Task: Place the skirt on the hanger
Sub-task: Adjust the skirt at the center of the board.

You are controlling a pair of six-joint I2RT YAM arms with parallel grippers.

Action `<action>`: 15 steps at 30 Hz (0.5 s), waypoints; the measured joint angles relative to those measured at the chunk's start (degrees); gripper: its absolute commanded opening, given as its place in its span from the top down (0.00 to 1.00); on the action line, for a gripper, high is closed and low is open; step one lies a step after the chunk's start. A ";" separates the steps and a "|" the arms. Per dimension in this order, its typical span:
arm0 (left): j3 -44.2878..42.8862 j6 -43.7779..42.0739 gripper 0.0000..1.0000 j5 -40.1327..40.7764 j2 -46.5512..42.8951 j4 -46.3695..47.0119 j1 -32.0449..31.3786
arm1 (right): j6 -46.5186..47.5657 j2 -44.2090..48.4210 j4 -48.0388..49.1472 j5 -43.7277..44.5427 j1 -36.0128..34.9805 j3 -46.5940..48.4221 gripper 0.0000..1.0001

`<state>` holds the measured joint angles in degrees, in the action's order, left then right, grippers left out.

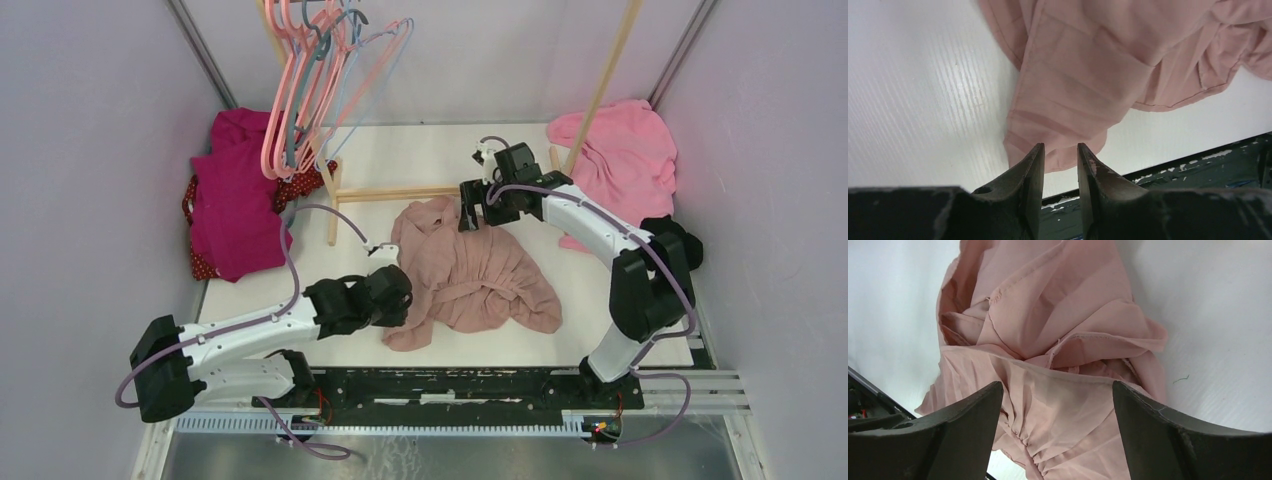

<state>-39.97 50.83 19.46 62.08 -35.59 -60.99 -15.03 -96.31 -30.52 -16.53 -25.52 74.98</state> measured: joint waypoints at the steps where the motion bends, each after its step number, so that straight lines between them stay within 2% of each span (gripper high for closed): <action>1: -0.63 -0.37 0.63 0.02 0.00 -0.04 0.00 | 0.07 -0.33 0.02 0.22 -0.33 -0.13 0.16; 3: -1.64 -0.92 0.63 0.02 0.02 0.00 0.00 | 0.15 -0.44 0.02 0.81 -1.05 -0.70 0.23; 4: -2.16 -1.11 0.63 0.07 0.02 0.00 0.00 | 0.17 -0.44 -0.02 1.25 -1.36 -0.98 0.31; 11: -2.84 -2.03 0.64 0.04 0.02 1.05 0.00 | 0.46 0.02 -0.09 4.90 -2.99 -3.04 0.92; 12: -2.84 -2.03 0.64 0.07 0.02 1.16 0.00 | 0.46 0.52 -0.09 5.29 -3.10 -3.80 0.98; 15: -2.84 -2.05 0.64 0.11 0.00 1.29 0.00 | -0.20 4.24 -0.04 6.60 -3.61 -7.98 0.99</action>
<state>-42.81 48.77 19.57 62.08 -34.30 -60.99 -15.22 -92.07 -30.57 -9.93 -29.12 67.00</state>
